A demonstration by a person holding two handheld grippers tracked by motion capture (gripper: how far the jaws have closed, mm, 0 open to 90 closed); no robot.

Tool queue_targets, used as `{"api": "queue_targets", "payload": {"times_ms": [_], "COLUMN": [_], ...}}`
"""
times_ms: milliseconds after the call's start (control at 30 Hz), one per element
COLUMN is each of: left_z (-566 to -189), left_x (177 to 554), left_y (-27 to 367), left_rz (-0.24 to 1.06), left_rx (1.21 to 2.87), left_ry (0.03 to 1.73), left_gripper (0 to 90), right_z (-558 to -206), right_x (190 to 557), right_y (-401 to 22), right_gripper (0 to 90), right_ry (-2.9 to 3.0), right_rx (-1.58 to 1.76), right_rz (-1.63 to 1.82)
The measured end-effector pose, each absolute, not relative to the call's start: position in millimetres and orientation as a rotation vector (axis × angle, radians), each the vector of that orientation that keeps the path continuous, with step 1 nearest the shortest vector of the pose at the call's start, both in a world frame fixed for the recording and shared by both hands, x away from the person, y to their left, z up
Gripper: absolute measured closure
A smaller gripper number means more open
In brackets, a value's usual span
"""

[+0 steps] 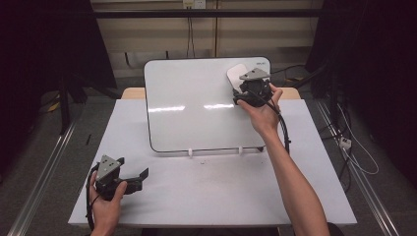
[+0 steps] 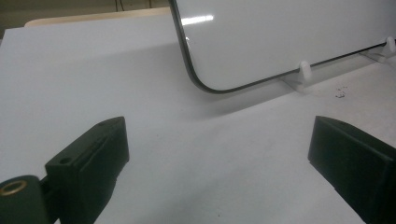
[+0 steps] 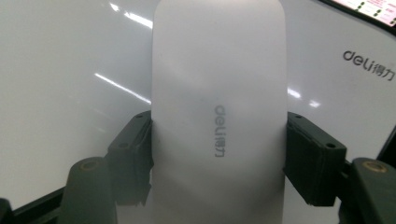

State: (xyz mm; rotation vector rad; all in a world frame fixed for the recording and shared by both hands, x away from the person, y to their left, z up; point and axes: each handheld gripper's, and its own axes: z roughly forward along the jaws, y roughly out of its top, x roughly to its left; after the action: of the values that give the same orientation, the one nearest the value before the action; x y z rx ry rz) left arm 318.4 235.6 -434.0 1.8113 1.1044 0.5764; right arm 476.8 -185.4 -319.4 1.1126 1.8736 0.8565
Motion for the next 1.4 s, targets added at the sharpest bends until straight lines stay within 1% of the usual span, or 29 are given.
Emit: {"api": "queue_targets", "payload": {"times_ms": [333,467,533,800,1400], "left_z": [-433,-433,-433,-433,-434], "left_x": [318,318,317,318,317], "left_y": [235,235,235,235,236], "left_rz": [0.578,0.582,0.584,0.584,0.580], "left_rx": [1.811,1.815,1.813,1.817,1.814], "left_ry": [1.101,1.099,1.096,1.102,1.108], "left_gripper": [5.1,5.1,5.1,5.1,5.1], "right_z": [-329,-317,-317,-331,-343], "right_x": [461,448,446,432,408], "right_y": [-188,-188,-193,-207,-223], "right_gripper": [32.2,32.2,32.2,32.1,32.1], "right_ry": [1.883,1.848,1.845,1.835,1.837], "right_rx": [1.095,1.053,1.056,1.060,1.028], "right_rz": [0.928,0.964,0.948,0.945,0.934]}}
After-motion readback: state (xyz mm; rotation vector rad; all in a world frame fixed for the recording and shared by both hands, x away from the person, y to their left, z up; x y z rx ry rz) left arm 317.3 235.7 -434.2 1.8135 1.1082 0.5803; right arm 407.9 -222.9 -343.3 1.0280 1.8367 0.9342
